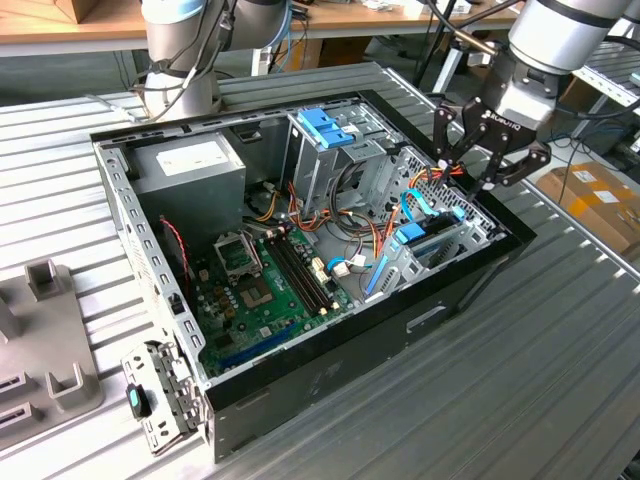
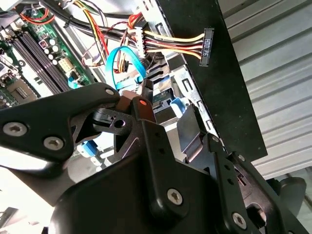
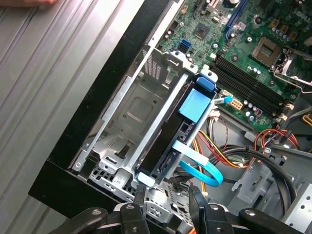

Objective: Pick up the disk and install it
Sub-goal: 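Insert the second disk wire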

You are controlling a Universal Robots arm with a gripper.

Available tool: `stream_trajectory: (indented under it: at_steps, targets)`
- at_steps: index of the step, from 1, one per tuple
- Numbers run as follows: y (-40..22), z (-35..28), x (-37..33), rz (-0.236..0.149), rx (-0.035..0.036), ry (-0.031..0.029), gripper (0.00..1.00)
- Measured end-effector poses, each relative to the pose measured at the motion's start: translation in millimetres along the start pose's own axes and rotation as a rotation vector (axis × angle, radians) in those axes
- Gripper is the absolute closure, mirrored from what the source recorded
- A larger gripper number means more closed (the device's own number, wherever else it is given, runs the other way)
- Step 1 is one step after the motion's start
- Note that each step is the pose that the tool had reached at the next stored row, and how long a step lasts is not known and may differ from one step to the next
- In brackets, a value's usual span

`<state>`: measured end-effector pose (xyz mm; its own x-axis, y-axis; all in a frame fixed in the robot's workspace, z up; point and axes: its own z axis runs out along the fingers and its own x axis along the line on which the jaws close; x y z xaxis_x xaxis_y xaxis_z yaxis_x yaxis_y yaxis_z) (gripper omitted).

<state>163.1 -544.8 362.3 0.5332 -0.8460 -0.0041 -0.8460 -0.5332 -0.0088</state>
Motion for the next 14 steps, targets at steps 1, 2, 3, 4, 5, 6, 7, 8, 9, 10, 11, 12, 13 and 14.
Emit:
stream_trajectory:
  at_steps: [1, 2, 3, 4, 5, 6, 7, 8, 9, 10, 11, 12, 13, 14]
  targets:
    - [-0.2, 0.0, 0.1, -0.013, 0.0, -0.0003, 0.53]
    - [-0.3, 0.0, 0.2, -0.023, 0.0001, -0.0006, 0.53]
    - [-0.4, 0.0, 0.3, -0.037, 0.0002, -0.0009, 0.53]
    - [-0.5, 0.1, 0.3, -0.047, 0.0002, -0.0011, 0.53]
    - [-0.6, 0.0, 0.4, -0.062, 0.0001, -0.0012, 0.53]
    - [-0.7, 0.0, 0.4, -0.073, 0.0, -0.0012, 0.53]
    - [-0.8, 0.0, 0.5, -0.094, 0.0001, -0.0015, 0.53]
    - [-0.9, 0.0, 0.6, -0.107, 0.0, -0.0016, 0.53]
    - [-1.2, 0.0, 0.7, -0.138, -0.0002, -0.0019, 0.53]
    - [-1.3, 0.0, 0.9, -0.159, -0.0003, -0.0021, 0.53]
    - [-1.5, 0.0, 0.9, -0.179, -0.0004, -0.0022, 0.53]
    - [-1.5, 0.0, 1.0, -0.193, -0.0004, -0.0024, 0.53]
    - [-1.7, 0.0, 1.0, -0.208, -0.0005, -0.0025, 0.53]
    - [-1.8, 0.1, 1.1, -0.23, -0.0006, -0.0027, 0.53]
